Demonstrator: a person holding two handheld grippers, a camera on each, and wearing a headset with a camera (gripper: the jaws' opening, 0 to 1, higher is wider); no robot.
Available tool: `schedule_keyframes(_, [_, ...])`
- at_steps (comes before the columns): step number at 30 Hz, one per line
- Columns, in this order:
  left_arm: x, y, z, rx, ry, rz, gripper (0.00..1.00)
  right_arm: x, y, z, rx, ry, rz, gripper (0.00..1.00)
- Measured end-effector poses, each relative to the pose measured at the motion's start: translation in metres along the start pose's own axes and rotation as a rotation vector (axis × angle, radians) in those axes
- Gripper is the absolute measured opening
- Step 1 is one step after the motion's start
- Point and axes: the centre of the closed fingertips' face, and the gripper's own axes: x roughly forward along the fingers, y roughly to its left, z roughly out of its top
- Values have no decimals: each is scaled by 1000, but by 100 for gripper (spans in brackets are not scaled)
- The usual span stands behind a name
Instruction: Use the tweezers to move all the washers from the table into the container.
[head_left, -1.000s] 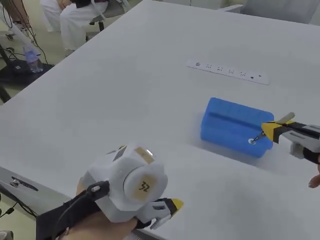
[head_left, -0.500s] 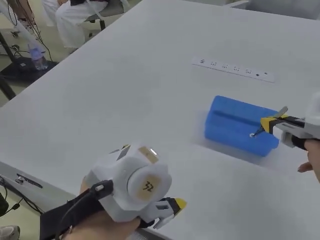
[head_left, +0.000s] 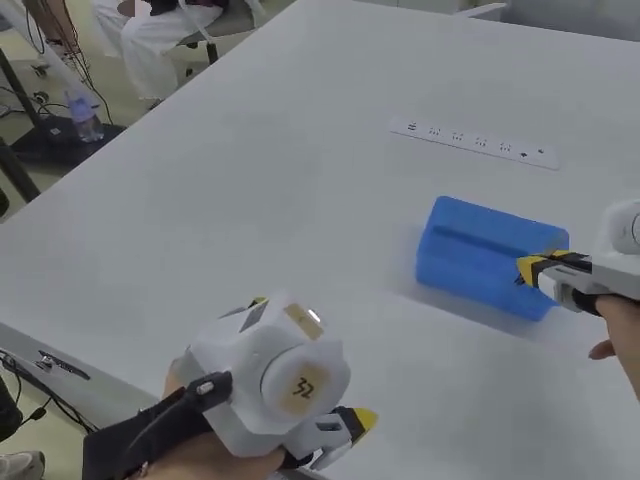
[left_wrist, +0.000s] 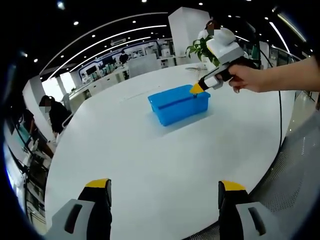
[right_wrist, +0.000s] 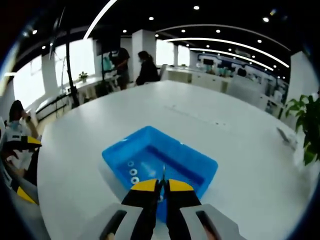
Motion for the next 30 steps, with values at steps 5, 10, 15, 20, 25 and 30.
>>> schedule_keyframes(5, [0, 0, 0, -1, -1, -1, 90, -1, -1, 1, -3, -11, 1, 2])
schedule_keyframes(10, [0, -1, 1, 3, -2, -5, 88, -1, 0, 1, -3, -7, 5, 2])
schedule_keyframes(15, [-2, -4, 3, 12, -10, -15, 82, 1, -1, 1, -3, 10, 13, 3])
schedule_keyframes(20, [-6, -14, 15, 11, -63, -77, 71, -14, 6, 20, -17, -55, 31, 3])
schedule_keyframes(25, [-9, -22, 22, 12, -76, -126, 60, -35, 11, 33, -39, -98, 52, 2])
schedule_keyframes(30, [-19, -27, 44, 32, -129, -181, 46, -60, 24, 37, -48, -131, 93, 2])
